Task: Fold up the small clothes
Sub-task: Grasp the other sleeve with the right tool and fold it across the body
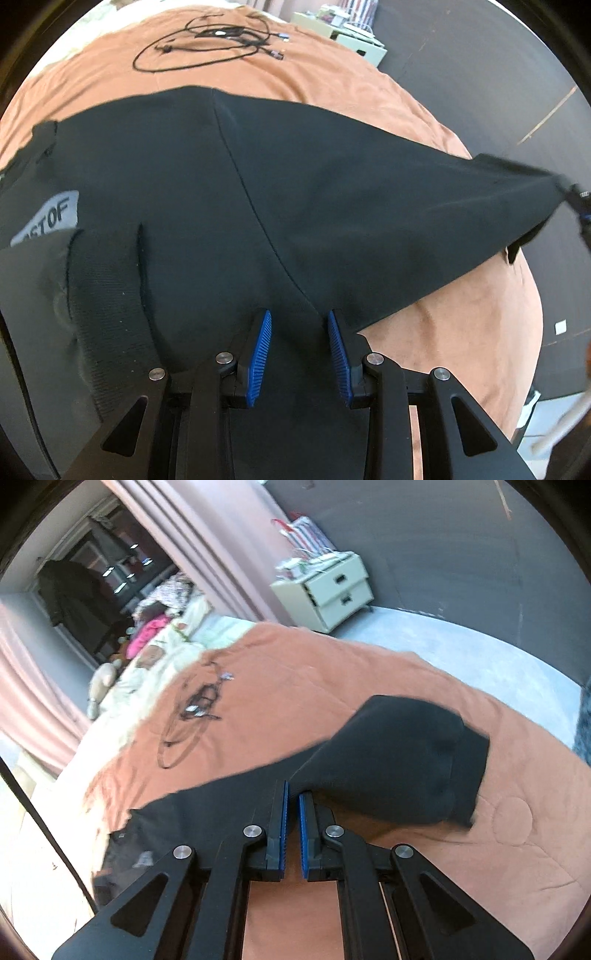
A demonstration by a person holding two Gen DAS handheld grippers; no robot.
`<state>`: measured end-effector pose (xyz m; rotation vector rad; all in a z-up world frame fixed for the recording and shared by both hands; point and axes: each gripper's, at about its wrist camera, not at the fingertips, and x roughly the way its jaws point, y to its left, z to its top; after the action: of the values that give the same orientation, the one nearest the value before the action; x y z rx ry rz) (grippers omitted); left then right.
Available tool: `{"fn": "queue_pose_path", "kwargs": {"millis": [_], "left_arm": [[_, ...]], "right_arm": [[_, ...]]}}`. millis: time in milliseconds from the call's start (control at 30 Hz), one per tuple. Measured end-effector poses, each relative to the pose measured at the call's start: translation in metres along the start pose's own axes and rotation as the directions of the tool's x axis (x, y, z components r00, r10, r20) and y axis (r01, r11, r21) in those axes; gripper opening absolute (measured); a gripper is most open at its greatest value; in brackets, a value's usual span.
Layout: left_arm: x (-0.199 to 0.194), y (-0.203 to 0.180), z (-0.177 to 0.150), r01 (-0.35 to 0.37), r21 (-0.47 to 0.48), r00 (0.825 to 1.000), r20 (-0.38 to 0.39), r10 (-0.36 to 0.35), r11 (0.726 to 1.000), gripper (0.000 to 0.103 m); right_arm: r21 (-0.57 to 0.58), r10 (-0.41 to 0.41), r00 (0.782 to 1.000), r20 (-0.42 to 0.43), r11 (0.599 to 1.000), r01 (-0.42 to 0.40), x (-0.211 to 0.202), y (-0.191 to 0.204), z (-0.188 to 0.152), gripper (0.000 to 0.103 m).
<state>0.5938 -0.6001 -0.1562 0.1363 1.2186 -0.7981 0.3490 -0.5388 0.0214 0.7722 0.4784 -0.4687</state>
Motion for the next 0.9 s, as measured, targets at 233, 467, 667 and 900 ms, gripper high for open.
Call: {"fn": "queue_pose_path", "kwargs": {"millis": [233, 467, 667, 900], "left_arm": [[-0.038, 0.009, 0.003, 0.055, -0.033, 0.998, 0.034, -0.054, 0.998, 0.034], [-0.111, 0.045, -0.004, 0.018, -0.052, 0.992, 0.124, -0.011, 0.999, 0.034], [-0.167, 0.097, -0.028, -0.05, -0.113, 0.983, 0.17, 0.068, 0.992, 0.034], [-0.225, 0.162, -0.07, -0.102, -0.221, 0.968, 0.204, 0.148, 0.97, 0.034]], "right_arm": [[-0.078, 0.107, 0.994, 0.011, 0.991, -0.106, -0.027, 0.048, -0.001, 0.002], [-0.137, 0.196, 0.98, -0.016, 0.971, -0.196, -0.029, 0.084, -0.001, 0.002], [-0.142, 0.272, 0.96, -0.063, 0.95, -0.278, -0.021, 0.108, -0.016, 0.002], [-0.166, 0.301, 0.942, -0.146, 0.932, -0.323, 0.01, 0.134, -0.034, 0.002]]}}
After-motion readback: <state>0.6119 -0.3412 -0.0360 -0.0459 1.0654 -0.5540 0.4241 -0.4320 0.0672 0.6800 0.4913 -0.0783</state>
